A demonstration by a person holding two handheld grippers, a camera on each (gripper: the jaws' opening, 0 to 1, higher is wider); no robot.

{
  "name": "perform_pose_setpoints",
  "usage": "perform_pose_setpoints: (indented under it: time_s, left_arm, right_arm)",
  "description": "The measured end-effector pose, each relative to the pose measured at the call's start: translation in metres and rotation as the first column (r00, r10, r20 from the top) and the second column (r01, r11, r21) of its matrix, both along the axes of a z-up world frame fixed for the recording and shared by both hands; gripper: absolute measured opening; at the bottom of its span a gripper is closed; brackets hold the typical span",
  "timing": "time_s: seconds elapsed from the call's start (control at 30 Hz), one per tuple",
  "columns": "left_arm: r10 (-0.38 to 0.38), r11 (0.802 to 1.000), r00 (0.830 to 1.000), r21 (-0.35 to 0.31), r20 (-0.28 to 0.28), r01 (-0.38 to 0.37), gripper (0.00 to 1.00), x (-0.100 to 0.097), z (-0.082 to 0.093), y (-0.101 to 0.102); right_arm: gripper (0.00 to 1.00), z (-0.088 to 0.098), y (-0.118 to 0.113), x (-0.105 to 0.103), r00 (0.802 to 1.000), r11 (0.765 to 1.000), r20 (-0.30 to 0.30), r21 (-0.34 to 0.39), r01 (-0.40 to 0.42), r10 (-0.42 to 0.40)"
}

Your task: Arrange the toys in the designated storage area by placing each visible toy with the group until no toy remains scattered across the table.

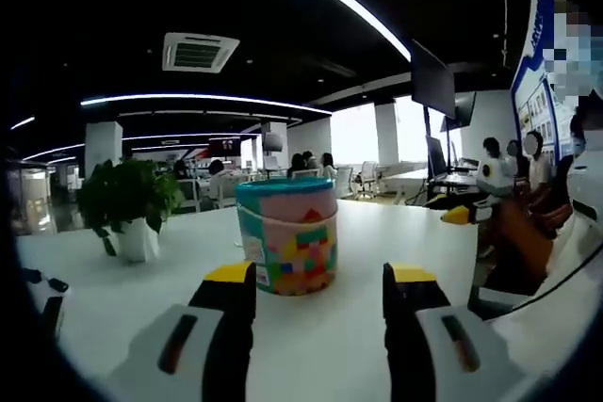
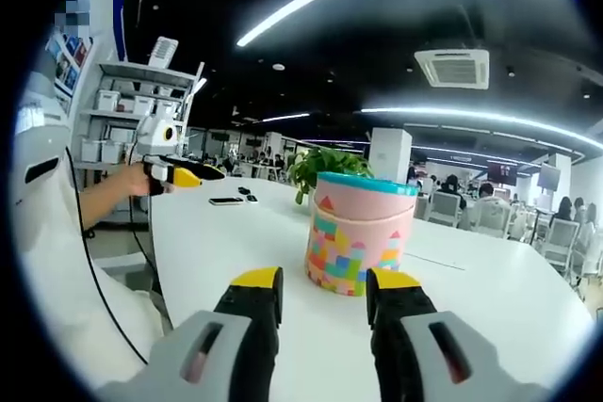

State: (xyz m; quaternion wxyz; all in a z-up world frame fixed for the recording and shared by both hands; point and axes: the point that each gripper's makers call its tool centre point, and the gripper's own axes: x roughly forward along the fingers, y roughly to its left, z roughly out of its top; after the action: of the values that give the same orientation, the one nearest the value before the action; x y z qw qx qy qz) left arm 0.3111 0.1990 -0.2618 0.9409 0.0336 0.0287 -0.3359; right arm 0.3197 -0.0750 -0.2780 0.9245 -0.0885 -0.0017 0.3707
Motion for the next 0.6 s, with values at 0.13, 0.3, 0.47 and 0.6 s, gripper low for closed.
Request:
perform_pose_setpoints:
  time_s: [0.13, 0.3, 0.47, 0.6]
  left_arm:
    - [0.003, 1.000, 1.000, -0.025, 0.004, -0.003, 0.56, -0.006, -0.003, 0.002]
    - [-0.004, 1.000, 1.000, -0.007, 0.023, 0.004, 0.57, -0.014, -0.006, -0.006]
    - [0.010, 1.000, 1.000, -0.008, 0.021, -0.010, 0.59, -0.024, -0.010, -0.003]
    - [-0.003, 0.998, 1.000, -0.064, -0.003, 0.003, 0.59, -0.025, -0.007, 0.002]
  right_arm:
    - [0.35, 0.000, 0.005, 0.000, 1.000, 1.000, -0.002, 0.000, -0.009, 0.009]
    - [0.35, 0.005, 0.010, -0.003, 1.000, 1.000, 0.005, 0.005, -0.021, 0.021]
    - [0.35, 0.008, 0.011, -0.003, 1.000, 1.000, 0.004, 0.007, -0.029, 0.029]
    - [0.35, 0.011, 0.012, -0.005, 0.999, 1.000, 0.012, 0.004, -0.031, 0.031]
